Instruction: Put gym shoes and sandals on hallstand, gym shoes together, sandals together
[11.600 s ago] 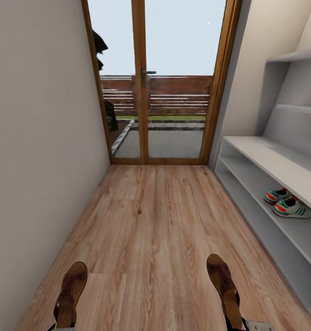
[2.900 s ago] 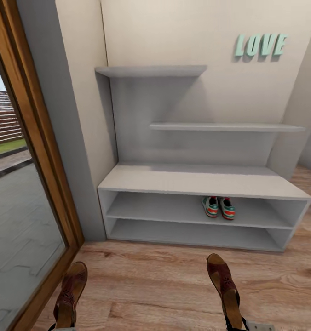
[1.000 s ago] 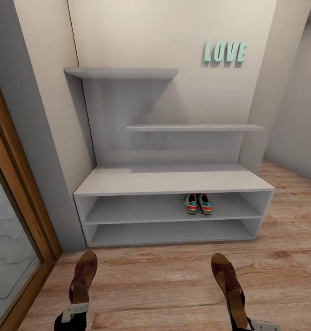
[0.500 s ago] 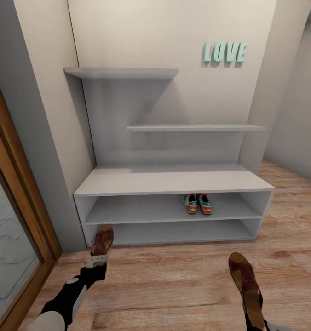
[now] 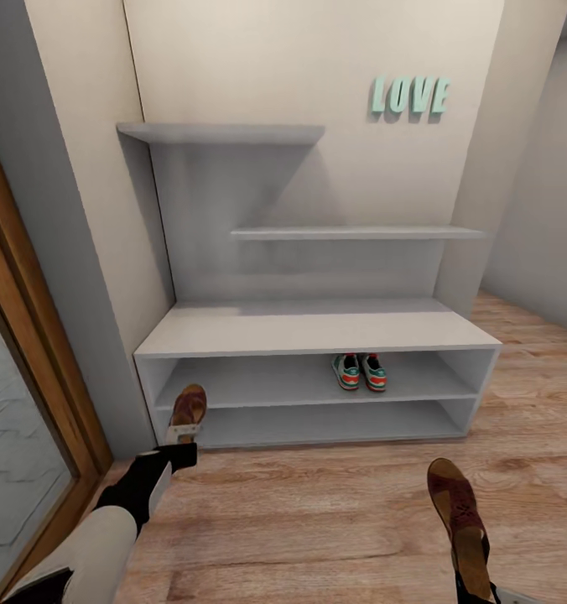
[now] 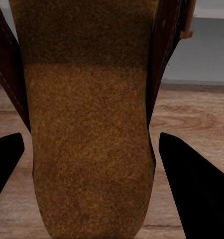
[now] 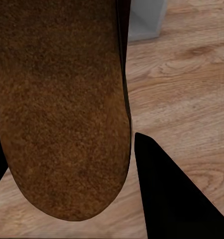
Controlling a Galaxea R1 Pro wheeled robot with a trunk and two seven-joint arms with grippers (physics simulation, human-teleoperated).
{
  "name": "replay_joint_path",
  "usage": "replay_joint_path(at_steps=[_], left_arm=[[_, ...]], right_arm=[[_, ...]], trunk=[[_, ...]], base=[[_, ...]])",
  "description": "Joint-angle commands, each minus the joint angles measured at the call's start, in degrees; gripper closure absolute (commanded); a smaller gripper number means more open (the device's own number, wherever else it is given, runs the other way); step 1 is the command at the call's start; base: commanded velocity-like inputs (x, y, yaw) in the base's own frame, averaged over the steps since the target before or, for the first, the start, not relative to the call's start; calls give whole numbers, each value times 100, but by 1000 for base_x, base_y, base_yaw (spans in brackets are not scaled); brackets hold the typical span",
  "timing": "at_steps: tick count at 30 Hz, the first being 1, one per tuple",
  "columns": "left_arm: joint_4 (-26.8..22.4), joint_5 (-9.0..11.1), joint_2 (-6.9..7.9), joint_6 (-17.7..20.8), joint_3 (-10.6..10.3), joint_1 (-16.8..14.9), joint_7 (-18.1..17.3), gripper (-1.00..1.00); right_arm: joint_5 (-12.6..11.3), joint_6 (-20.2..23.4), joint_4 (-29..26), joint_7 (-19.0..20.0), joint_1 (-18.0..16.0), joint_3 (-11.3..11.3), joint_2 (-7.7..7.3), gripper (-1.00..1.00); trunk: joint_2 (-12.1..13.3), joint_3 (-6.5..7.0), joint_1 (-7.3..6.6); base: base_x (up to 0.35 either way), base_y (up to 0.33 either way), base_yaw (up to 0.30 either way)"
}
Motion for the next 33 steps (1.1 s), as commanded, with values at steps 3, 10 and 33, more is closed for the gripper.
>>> replay_joint_path(at_steps=[3, 10, 33], left_arm=[[-18, -67, -14, 37, 43, -6, -1, 100], [-11, -92, -15, 37, 43, -6, 48, 100], [-26, -87, -23, 37, -9, -12, 284, 100]], right_arm=[[12, -18, 5, 62, -7, -46, 13, 100], [5, -21, 6, 62, -7, -66, 2, 100], [6, -29, -4, 62, -7, -72, 7, 100]], trunk=[[-83, -52, 43], [-363, -240, 197], [-897, -847, 505]], base=[[0, 0, 0], [0, 0, 0], [0, 0, -94]])
